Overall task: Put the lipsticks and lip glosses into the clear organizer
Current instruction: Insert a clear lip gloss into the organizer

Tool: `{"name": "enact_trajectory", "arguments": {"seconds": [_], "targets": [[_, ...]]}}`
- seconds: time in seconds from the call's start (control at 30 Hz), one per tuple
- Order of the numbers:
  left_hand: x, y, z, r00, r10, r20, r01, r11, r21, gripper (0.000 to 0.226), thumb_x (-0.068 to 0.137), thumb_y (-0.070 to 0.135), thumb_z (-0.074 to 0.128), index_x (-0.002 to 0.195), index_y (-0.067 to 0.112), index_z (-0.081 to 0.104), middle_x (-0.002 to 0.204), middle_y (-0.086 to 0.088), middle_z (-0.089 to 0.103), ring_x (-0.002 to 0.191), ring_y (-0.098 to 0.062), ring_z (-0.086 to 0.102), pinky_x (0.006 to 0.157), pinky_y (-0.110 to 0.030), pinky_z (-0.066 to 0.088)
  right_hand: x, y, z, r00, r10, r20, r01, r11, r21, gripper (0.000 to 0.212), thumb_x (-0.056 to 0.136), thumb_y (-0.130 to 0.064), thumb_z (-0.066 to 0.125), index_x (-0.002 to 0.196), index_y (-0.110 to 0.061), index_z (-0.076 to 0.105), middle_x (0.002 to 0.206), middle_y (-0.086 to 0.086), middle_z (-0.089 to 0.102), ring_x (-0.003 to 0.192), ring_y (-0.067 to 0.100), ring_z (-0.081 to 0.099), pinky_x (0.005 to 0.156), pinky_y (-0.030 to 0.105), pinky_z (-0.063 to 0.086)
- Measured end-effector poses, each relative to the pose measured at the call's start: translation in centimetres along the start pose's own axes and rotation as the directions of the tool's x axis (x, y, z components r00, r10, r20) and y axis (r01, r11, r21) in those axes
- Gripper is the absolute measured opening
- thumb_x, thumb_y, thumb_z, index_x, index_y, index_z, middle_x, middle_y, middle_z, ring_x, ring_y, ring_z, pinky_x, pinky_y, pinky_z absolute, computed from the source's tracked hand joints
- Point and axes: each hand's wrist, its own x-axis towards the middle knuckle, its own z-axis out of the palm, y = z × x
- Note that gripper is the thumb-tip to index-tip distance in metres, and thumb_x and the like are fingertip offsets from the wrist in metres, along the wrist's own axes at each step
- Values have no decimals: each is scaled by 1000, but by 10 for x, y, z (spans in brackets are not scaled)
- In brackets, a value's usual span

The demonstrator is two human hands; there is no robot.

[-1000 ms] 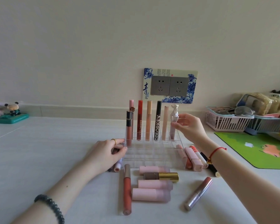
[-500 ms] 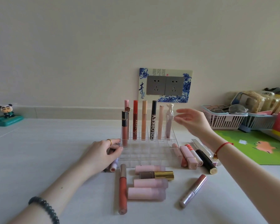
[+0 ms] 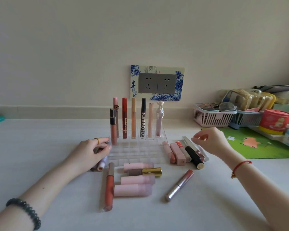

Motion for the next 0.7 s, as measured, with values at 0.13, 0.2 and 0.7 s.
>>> {"name": "enact_trajectory", "arguments": {"seconds": [0.13,0.2,0.7], "targets": [[1,-1,1,1000,-3,-1,3,1000,-4,38,87,24,55,124,16,54,74,27,60,90,-29,66,50,-8,44,-2,5,5,997,62,56,-57,994,-91,22,78,-26,67,87,-6,72,66,-3,54,71,16,50,55,21,36],[2,-3,2,1000,-9,-7,9,1000,8,36,87,23,55,123,17,55,65,23,65,83,-27,66,49,-9,44,-1,3,7,995,82,59,-77,993,-94,25,79,-28,65,85,-5,72,61,-7,52,69,14,47,48,18,32],[-1,1,0,1000,-14,-7,14,1000,20,38,88,23,54,126,17,53,73,27,59,81,-17,60,52,-2,44,15,-14,18,981,168,99,-144,965,-218,30,74,-25,64,67,4,63,57,7,53,58,22,51,52,27,44]]}}
